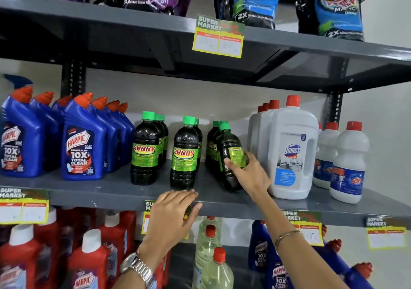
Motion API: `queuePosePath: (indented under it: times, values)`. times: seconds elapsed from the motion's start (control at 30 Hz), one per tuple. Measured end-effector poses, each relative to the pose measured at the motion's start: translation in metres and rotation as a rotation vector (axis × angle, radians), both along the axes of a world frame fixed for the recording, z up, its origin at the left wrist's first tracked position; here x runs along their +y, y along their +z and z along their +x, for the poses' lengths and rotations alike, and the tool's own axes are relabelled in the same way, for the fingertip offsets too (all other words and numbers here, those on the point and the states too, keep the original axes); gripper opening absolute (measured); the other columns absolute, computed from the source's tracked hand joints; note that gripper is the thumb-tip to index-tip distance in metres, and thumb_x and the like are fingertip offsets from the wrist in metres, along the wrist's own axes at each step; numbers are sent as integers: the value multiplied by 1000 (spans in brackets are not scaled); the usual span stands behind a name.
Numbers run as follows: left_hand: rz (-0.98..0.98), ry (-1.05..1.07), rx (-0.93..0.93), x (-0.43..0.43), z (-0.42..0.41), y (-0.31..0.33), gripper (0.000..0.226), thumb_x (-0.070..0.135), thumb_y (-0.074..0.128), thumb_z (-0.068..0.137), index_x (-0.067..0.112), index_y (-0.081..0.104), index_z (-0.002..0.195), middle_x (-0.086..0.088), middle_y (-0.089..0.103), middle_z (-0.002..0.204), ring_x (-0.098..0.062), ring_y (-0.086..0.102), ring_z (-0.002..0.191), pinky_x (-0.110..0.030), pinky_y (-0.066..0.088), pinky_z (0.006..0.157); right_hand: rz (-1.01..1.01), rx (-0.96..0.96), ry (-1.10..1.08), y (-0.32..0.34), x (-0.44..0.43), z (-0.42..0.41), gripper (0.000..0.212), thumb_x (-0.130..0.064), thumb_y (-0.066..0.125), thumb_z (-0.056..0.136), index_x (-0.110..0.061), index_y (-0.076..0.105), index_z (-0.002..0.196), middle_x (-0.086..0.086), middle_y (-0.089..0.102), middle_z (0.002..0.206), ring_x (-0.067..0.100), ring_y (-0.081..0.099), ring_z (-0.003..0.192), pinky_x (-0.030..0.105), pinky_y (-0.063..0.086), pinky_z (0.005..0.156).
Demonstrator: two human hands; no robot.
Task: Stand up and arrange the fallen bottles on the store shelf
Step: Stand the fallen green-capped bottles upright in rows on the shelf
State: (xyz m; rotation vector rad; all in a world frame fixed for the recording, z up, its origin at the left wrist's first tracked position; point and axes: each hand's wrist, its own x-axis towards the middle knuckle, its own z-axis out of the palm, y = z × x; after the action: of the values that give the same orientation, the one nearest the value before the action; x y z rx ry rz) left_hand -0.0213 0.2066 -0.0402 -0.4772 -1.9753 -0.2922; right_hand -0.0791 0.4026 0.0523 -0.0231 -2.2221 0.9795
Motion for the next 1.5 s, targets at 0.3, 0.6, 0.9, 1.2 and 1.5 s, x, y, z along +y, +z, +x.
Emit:
queuePosePath:
  times: [0.3, 0.6, 0.9, 1.2, 1.5]
  values:
    - [41, -28, 44, 0, -8, -4, 31, 39, 51, 87, 19, 73, 96, 8, 72, 100, -7, 66, 92, -23, 41, 85, -124, 45, 194, -11, -5, 0, 77, -56, 71, 65, -19, 43, 126, 3, 60, 121, 23, 56, 112, 42, 46, 93]
    - [50, -38, 67, 0, -9, -5, 31, 39, 52, 86, 18, 73, 94, 8, 73, 98, -8, 66, 89, -24, 42, 84, -687, -80, 676, -9, 10, -11, 93, -38, 68, 62, -19, 28, 143, 3, 51, 134, 19, 50, 118, 40, 35, 105]
    - [49, -27, 27, 0, -5, -3, 33, 40, 50, 86, 19, 73, 96, 8, 73, 98, -8, 66, 91, -23, 41, 86, -531, 44, 613, -17, 9, -13, 59, -14, 74, 75, -18, 44, 125, -4, 64, 105, 2, 65, 90, 12, 51, 69]
    - [40, -25, -3, -1, -2, -2, 35, 41, 47, 87, 20, 73, 96, 9, 72, 99, -7, 66, 90, -22, 40, 85, -555, -63, 719, -8, 5, -2, 54, -37, 62, 75, -25, 45, 125, -10, 60, 112, 4, 55, 103, 18, 43, 82]
    - [51, -35, -16, 0, -2, 0, 34, 41, 48, 86, 20, 73, 95, 9, 73, 99, -7, 66, 90, -25, 45, 83, -557, -123, 702, -9, 7, -9, 40, -15, 66, 78, -11, 56, 117, 8, 67, 108, 20, 62, 97, 25, 49, 80]
